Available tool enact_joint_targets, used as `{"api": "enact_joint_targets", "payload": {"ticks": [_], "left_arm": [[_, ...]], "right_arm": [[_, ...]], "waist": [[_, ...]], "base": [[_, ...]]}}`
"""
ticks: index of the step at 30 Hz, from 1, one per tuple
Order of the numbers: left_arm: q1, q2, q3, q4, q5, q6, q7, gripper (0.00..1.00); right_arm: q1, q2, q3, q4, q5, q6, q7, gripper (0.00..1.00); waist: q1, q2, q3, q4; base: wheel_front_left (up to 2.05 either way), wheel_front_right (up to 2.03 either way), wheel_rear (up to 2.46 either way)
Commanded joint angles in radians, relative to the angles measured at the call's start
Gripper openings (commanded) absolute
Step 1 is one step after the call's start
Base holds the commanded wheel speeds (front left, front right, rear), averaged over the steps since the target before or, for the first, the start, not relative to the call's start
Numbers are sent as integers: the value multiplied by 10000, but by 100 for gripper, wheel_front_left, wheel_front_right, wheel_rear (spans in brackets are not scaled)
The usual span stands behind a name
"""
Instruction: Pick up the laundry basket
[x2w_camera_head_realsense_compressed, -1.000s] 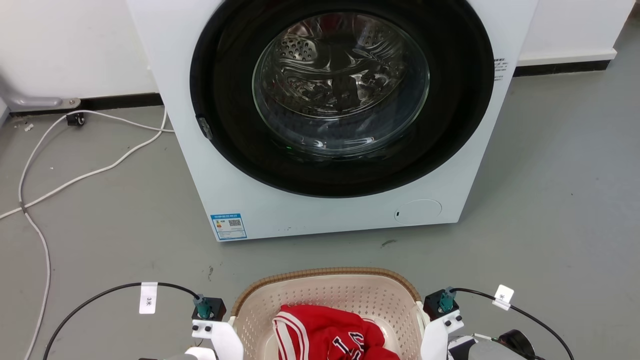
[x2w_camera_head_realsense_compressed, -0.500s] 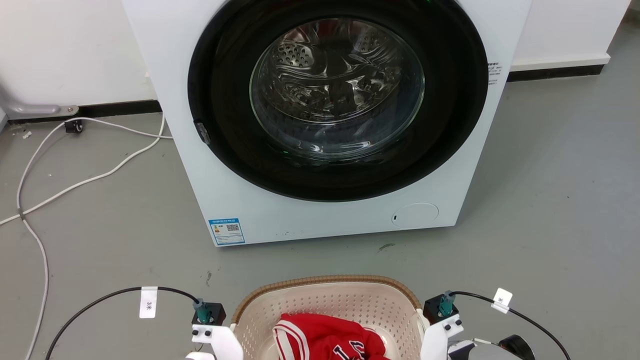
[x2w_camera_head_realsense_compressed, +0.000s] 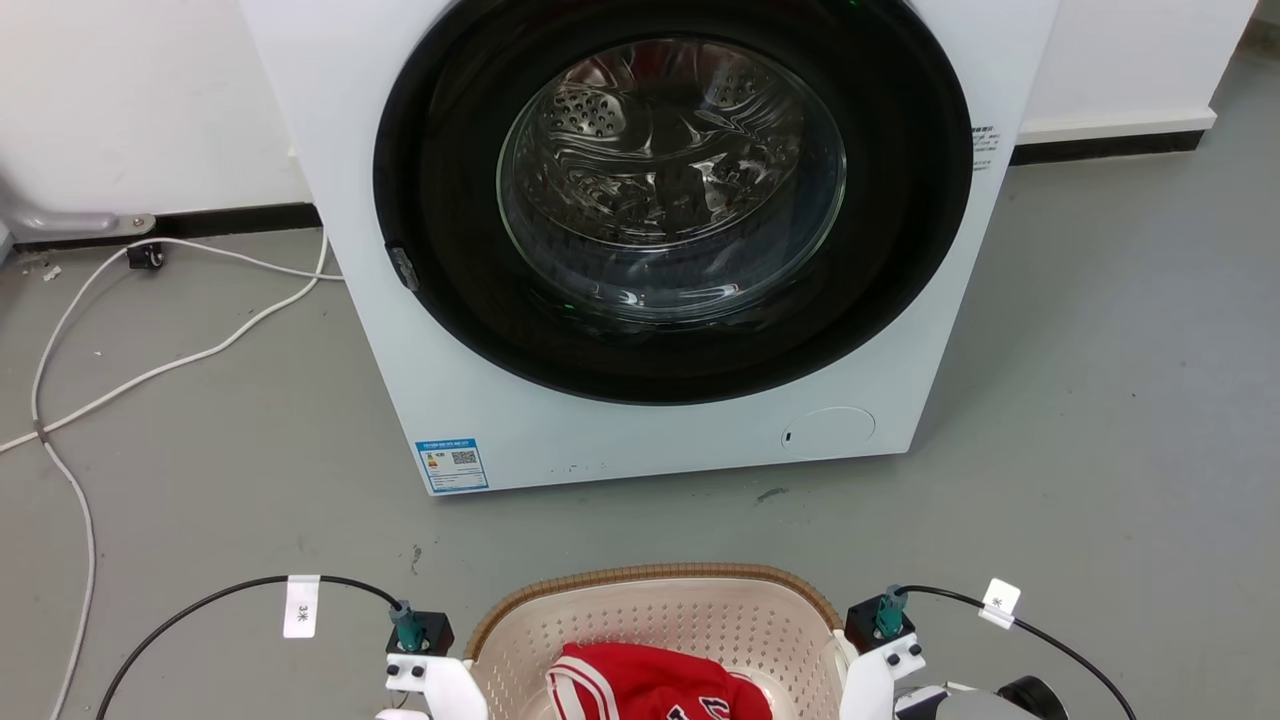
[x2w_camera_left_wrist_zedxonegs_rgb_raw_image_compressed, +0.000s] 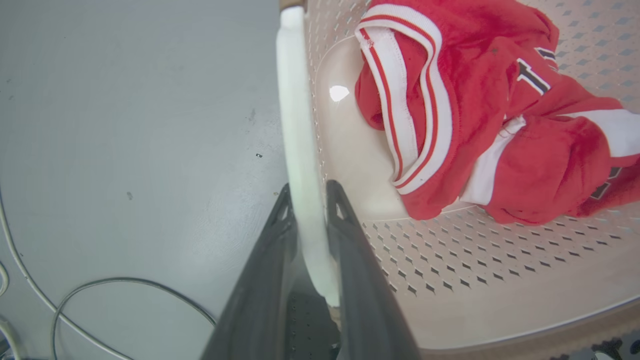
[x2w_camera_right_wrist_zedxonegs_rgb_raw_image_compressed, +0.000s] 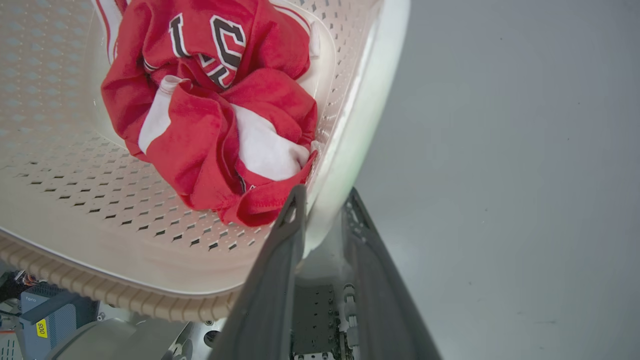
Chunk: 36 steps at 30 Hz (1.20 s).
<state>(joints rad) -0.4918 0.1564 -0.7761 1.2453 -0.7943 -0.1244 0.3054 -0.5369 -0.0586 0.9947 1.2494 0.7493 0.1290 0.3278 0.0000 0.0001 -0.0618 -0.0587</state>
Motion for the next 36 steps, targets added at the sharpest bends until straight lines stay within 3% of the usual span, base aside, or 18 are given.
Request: {"api": "enact_joint_targets", "payload": {"ticks": [1,36], "left_arm": [[-87,-113,-130,-147,-47,-97,66,0],[-159,-11,-1023,-261,-1052,-107,396,0]], "right_arm": [[-160,151,104,-92,68,32,9,0],[-316,161,1071,-45,1114,32,264,0]], "waist": [[0,-1,-6,8],[0,-1,-11,11]], "base": [[0,0,0],[0,0,0]]}}
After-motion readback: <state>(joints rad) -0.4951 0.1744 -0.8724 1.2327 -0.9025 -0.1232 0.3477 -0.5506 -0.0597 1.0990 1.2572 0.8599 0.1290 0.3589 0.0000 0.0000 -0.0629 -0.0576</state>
